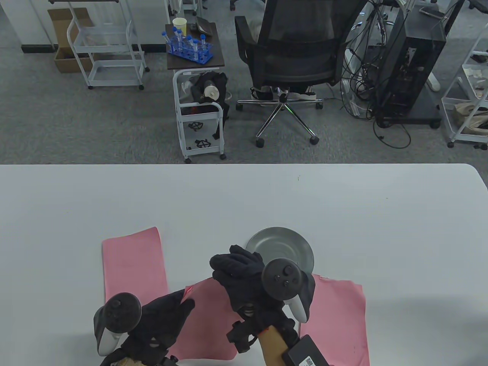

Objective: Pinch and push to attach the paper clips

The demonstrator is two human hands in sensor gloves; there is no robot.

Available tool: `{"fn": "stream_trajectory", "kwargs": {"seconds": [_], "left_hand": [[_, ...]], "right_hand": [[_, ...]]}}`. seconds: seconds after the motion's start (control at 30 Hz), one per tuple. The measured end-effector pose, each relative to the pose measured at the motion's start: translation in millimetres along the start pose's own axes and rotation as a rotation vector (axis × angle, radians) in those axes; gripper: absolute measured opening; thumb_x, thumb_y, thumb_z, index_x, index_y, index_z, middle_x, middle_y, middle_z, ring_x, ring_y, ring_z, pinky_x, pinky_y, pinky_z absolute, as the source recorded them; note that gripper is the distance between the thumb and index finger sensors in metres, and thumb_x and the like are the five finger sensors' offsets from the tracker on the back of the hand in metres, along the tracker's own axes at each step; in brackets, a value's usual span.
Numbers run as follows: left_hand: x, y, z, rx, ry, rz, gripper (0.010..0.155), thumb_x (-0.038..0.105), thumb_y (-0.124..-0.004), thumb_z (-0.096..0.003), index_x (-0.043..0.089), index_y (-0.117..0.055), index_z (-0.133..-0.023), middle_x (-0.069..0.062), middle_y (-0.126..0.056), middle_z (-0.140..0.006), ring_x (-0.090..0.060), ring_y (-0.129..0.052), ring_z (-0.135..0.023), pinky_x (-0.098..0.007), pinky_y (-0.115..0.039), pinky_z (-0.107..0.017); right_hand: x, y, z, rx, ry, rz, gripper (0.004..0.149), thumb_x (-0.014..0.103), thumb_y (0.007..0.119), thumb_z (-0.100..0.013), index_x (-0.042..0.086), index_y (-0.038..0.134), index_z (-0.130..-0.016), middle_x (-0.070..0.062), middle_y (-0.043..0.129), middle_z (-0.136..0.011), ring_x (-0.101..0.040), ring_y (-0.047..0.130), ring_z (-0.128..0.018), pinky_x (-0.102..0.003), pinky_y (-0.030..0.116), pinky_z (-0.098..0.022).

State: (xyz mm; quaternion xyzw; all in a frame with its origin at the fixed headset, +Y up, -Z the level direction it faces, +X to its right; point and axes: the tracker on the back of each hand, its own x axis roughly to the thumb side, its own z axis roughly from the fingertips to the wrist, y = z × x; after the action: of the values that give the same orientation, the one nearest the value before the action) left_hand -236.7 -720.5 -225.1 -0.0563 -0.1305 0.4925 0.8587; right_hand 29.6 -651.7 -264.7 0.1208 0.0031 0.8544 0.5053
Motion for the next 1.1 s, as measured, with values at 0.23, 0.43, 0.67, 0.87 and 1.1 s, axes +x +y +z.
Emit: {"fn": "stream_trajectory", "kwargs": {"seconds": [0.23, 0.43, 0.67, 0.87, 1.1], "left_hand": [[-5, 0, -2, -0.034, 0.019, 0.071, 0.042, 0.045, -0.079, -0.046, 0.027, -0.089, -0.083, 0.006, -0.104, -0.066, -0.018, -0.103, -0.068, -0.056, -0.066, -0.072], [-4, -1, -3, -0.067, 0.006, 0.102, 0.042, 0.044, -0.078, -0.046, 0.027, -0.089, -0.083, 0.007, -0.103, -0.066, -0.018, -0.103, -0.068, -0.057, -0.065, -0.073], [-6, -1, -3, -0.082, -0.002, 0.104, 0.042, 0.044, -0.078, -0.0458, 0.028, -0.089, -0.083, 0.007, -0.103, -0.066, -0.018, -0.102, -0.069, -0.057, -0.064, -0.073], [-7, 0, -3, -0.084, 0.009, 0.107, 0.042, 0.044, -0.078, -0.0458, 0.028, -0.089, -0.083, 0.007, -0.103, -0.066, -0.018, -0.102, -0.069, -0.057, -0.064, -0.073], [-7, -2, -4, -0.096, 0.005, 0.101, 0.042, 0.044, -0.078, -0.0459, 0.028, -0.089, -0.083, 0.007, -0.103, -0.066, -0.018, -0.103, -0.069, -0.057, -0.064, -0.073]], "right_hand": [[-4, 8, 1, 0.04, 0.0, -0.047, 0.036, 0.045, 0.082, -0.041, 0.039, 0.08, -0.077, 0.01, 0.084, -0.091, -0.031, 0.061, -0.101, -0.065, 0.036, -0.074], [-6, 9, 2, 0.05, -0.006, -0.07, 0.037, 0.044, 0.082, -0.041, 0.036, 0.081, -0.077, 0.006, 0.083, -0.092, -0.034, 0.059, -0.1, -0.067, 0.033, -0.073], [-10, 17, 4, 0.116, -0.053, -0.026, 0.044, 0.042, 0.074, -0.044, 0.033, 0.07, -0.087, -0.005, 0.061, -0.104, -0.043, 0.04, -0.102, -0.069, 0.018, -0.071], [11, 17, 18, -0.046, -0.283, 0.474, 0.054, 0.038, 0.074, -0.045, 0.05, 0.052, -0.092, 0.002, 0.044, -0.112, -0.034, 0.039, -0.107, -0.066, 0.021, -0.077], [10, 17, 20, -0.096, -0.286, 0.476, 0.048, 0.037, 0.077, -0.044, 0.044, 0.063, -0.089, 0.004, 0.059, -0.106, -0.032, 0.05, -0.104, -0.065, 0.026, -0.078]]}}
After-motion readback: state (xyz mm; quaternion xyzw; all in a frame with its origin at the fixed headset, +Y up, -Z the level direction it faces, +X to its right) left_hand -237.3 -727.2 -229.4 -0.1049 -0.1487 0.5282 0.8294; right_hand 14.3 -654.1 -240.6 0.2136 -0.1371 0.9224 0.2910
